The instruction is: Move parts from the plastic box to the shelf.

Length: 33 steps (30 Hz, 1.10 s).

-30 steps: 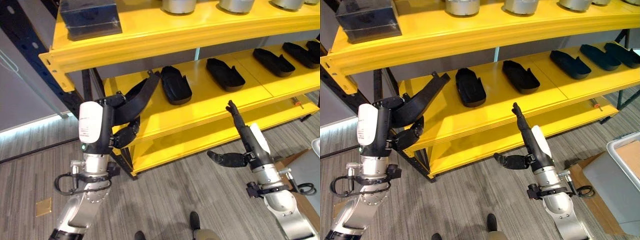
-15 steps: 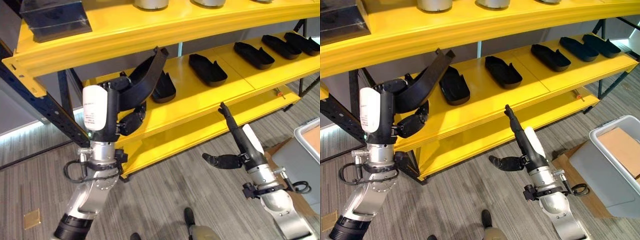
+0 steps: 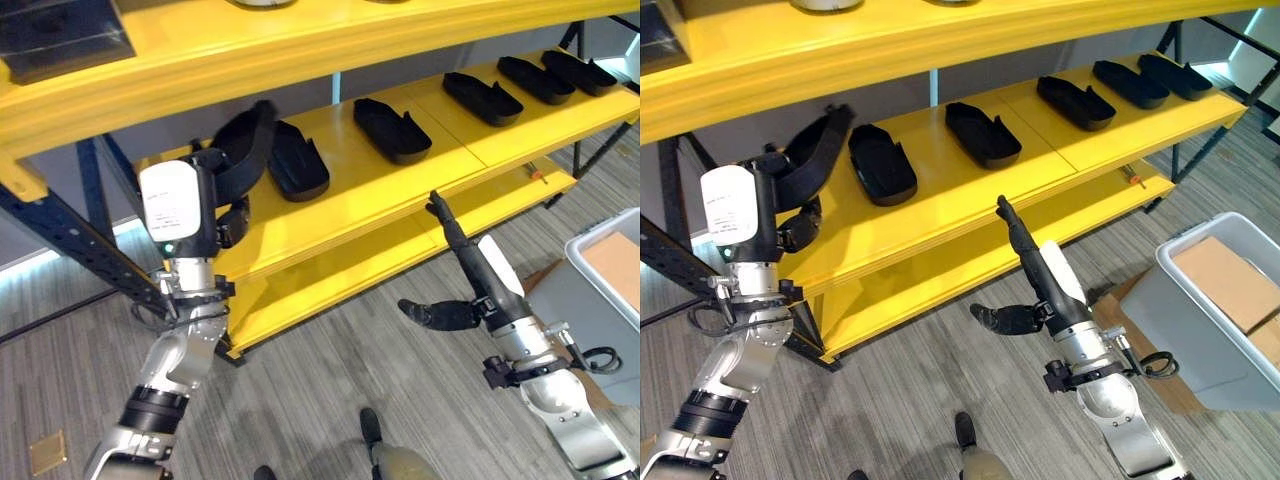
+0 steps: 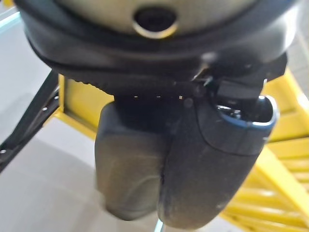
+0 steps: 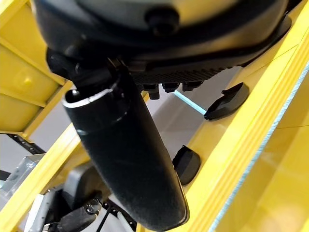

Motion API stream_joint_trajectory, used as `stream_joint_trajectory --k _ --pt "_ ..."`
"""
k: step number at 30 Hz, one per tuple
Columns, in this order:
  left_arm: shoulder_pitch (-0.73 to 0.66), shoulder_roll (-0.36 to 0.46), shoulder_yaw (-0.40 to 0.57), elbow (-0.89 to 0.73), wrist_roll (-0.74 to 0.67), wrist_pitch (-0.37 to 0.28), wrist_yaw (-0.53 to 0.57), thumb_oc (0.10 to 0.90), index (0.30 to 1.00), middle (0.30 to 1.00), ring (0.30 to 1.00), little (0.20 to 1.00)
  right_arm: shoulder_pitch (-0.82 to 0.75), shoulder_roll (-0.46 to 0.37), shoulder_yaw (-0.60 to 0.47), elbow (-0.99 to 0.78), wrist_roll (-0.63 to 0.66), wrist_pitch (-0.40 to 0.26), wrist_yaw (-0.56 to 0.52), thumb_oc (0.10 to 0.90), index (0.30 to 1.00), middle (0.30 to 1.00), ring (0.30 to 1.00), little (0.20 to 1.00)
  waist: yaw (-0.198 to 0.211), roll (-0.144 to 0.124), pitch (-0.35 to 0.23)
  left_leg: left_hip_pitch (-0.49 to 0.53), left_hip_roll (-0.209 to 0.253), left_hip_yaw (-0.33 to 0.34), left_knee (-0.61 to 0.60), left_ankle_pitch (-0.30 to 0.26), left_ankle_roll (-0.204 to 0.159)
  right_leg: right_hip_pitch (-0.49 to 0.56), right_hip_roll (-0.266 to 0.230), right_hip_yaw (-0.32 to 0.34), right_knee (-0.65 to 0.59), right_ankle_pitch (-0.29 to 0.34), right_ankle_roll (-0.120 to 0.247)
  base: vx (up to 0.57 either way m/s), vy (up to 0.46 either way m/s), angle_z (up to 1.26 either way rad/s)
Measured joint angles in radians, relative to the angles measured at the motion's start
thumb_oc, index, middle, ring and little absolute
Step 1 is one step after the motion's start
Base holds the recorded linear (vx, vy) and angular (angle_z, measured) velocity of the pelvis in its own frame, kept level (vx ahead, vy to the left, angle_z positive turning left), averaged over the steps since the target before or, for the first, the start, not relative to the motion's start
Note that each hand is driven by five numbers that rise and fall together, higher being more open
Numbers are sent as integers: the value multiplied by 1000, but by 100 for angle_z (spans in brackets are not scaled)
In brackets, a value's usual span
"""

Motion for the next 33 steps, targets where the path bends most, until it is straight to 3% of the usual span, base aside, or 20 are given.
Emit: stream_joint_trajectory --k 7,11,16,19,26,33 --pt "-54 35 -10 179 0 49 10 400 300 300 300 300 -12 -7 23 0 0 -4 8 900 1000 1000 1000 1000 -20 -12 -7 -16 7 33 0 0 -1 -34 12 27 0 7 -3 5 -1 -13" --pt "-57 39 10 199 -2 89 16 400 300 300 300 300 -12 -13 29 0 0 -7 15 900 1000 1000 1000 1000 -28 -20 -12 -21 16 49 0 0 -2 -50 24 41 0 10 -6 11 -11 -12" --pt "-72 39 8 208 -3 90 24 400 300 300 300 300 -13 -32 30 0 0 -10 17 900 1000 1000 1000 1000 -35 -27 -16 -33 21 58 0 2 -4 -68 31 48 0 12 -9 -1 -6 -5" --pt "-120 41 -6 316 -4 90 35 400 300 300 300 300 -19 -33 38 0 0 -18 18 900 1000 1000 1000 1000 -36 -28 -16 -47 24 61 0 5 -10 -83 35 52 0 16 -13 -33 -18 -5" --pt "-132 105 -29 397 -40 112 36 400 300 300 300 300 -55 -47 89 0 1 -22 20 900 1000 1000 1000 1000 -34 -55 -13 -71 45 82 0 13 -22 -122 59 66 0 27 -21 -24 -16 -10" --pt "-147 145 -61 414 -39 103 46 400 300 300 300 300 -78 -47 98 0 5 -23 20 900 1000 1000 1000 1000 -31 -57 -8 -86 48 82 0 15 -25 -138 63 66 0 27 -21 0 0 0"
